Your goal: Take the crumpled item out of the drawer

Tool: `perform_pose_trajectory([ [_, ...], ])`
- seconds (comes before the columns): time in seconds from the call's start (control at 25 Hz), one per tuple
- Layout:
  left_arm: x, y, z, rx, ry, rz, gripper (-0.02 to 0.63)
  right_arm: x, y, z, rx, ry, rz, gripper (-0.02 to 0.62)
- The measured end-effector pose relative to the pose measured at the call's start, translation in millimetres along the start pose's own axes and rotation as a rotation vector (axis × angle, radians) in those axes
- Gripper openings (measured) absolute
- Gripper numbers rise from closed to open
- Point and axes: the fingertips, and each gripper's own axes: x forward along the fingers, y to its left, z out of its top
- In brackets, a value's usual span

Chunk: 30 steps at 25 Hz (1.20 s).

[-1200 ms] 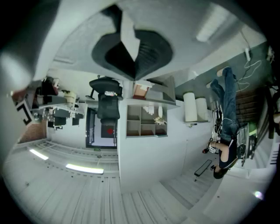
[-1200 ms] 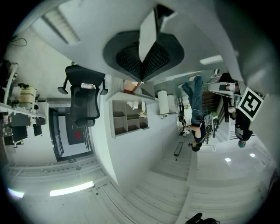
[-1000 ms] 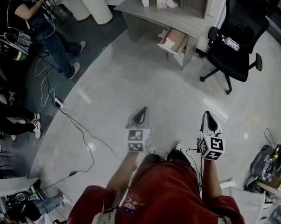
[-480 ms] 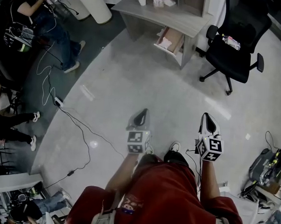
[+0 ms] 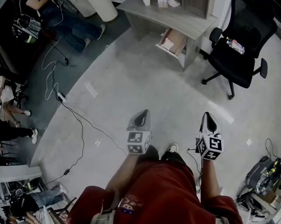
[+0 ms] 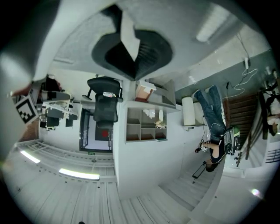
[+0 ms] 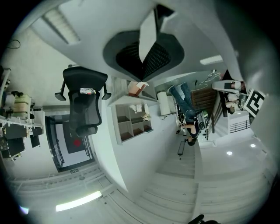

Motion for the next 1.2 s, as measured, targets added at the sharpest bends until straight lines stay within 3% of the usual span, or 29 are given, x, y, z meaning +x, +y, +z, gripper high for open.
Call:
perform_pose_trajectory([
  [0.72, 60, 39, 17, -0.009, -0.007, -0.012, -0.003, 69, 4, 18, -0.035, 0.017, 0.003, 0.001],
  [1.2, 126, 134, 42, -0.013, -0.006, -0.022, -0.003, 174, 49, 48, -0.08, 0.036, 0.001, 0.0],
])
